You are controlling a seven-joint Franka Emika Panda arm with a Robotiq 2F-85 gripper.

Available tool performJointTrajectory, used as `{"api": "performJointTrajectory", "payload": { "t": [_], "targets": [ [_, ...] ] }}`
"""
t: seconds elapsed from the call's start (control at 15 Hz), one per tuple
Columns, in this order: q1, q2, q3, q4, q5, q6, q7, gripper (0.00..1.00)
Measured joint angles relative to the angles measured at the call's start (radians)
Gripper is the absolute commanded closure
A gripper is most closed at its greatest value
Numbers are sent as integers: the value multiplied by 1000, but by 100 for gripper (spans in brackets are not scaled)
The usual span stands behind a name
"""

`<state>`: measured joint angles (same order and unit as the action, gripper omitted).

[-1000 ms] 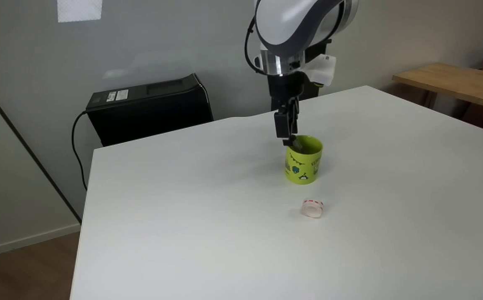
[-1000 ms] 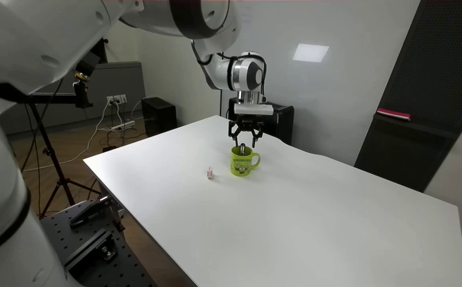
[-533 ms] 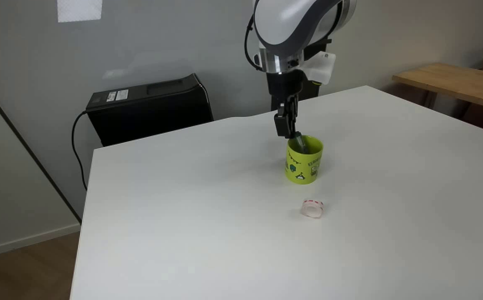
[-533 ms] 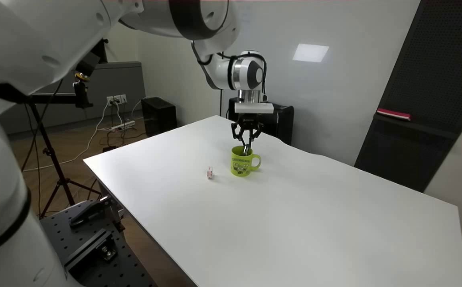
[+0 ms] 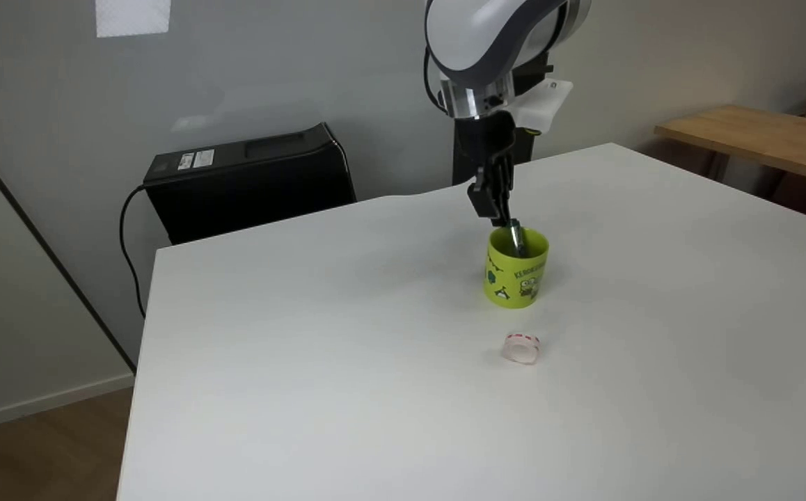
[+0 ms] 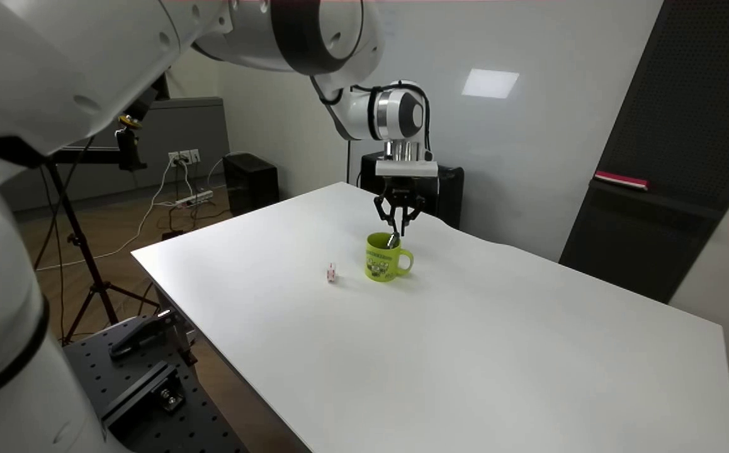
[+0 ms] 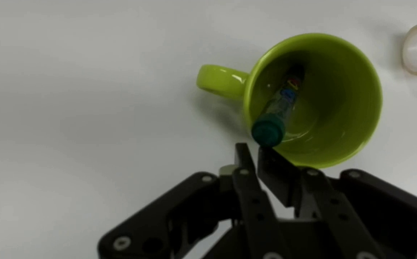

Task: Remove the marker from the cup and put it on the table

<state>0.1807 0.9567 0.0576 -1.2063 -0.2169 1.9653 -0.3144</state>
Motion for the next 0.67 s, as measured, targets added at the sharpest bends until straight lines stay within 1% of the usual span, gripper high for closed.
{"api": "performJointTrajectory", "payload": {
  "t": [0.07, 0.13, 0.27, 0.33, 0.53, 0.67],
  "targets": [
    [0, 3, -4, 12, 0, -15, 17, 53],
    [1, 3, -10, 20, 0, -31, 49, 45],
    [5, 3, -21, 39, 2, -77, 122, 31],
    [6, 2, -24, 48, 5, -97, 158, 23],
    [5, -3, -31, 67, 36, -151, 271, 1],
    [0, -10, -35, 67, 69, -179, 338, 0]
  ]
}}
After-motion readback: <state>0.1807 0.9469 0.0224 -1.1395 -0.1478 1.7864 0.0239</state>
